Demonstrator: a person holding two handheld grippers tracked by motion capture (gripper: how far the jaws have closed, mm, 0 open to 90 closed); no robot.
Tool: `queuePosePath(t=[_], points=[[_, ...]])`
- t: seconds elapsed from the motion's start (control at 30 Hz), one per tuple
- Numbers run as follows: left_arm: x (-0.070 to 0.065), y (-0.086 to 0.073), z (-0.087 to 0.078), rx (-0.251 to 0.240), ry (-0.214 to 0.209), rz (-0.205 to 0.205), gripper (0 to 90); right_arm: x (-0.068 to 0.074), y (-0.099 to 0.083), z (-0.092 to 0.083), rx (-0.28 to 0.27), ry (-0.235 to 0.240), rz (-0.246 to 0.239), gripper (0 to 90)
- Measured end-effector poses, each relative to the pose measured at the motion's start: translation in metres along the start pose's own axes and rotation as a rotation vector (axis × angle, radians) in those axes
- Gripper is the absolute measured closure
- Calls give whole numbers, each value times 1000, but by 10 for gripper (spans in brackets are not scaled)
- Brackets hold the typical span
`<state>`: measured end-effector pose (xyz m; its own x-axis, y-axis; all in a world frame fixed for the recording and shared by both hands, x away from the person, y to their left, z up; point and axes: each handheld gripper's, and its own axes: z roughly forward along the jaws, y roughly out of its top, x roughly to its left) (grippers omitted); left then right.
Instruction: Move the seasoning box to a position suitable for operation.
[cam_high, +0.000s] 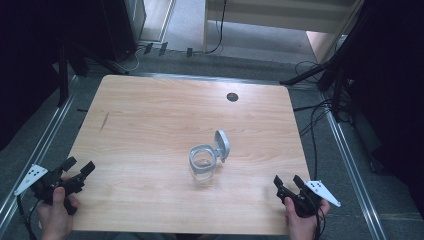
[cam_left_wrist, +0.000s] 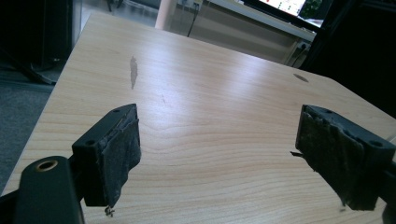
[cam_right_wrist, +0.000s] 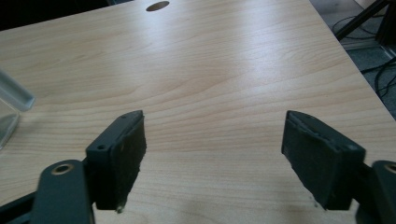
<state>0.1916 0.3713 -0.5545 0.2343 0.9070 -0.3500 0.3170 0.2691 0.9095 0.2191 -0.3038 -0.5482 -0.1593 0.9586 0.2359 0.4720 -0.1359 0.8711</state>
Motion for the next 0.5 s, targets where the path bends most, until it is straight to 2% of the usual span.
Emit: queuePosePath(t=[0.03, 0.07, 0.2, 0.23, 0.27, 0.3, 0.37, 0.43, 0.47, 0.5], points=[[0, 0, 0, 0, 0, 0, 143, 0, 0, 0, 0, 0, 0, 244], [0, 0, 1, 2, 3, -2, 143, 2, 0, 0, -1, -9, -11, 291], [0, 1, 4, 14, 12, -2, 145, 5, 1, 4, 29, -35, -39, 359], [-1, 1, 4, 15, 17, 3, 149, 5, 2, 5, 28, -42, -43, 406], [-1, 1, 4, 15, 17, 3, 150, 5, 2, 5, 28, -42, -43, 406], [-3, 0, 4, 19, 18, 18, 153, 6, 1, 4, 19, -45, -40, 523], [-3, 0, 5, 22, 18, 27, 164, 5, 1, 4, 14, -42, -40, 556], [-5, 0, 5, 31, 33, 35, 203, 5, 1, 3, 14, -52, -32, 624], [-9, -1, 5, 33, 53, 62, 278, 6, 1, 2, 12, -64, -47, 688], [-9, -1, 5, 33, 53, 62, 330, 6, 1, 2, 12, -64, -47, 688]])
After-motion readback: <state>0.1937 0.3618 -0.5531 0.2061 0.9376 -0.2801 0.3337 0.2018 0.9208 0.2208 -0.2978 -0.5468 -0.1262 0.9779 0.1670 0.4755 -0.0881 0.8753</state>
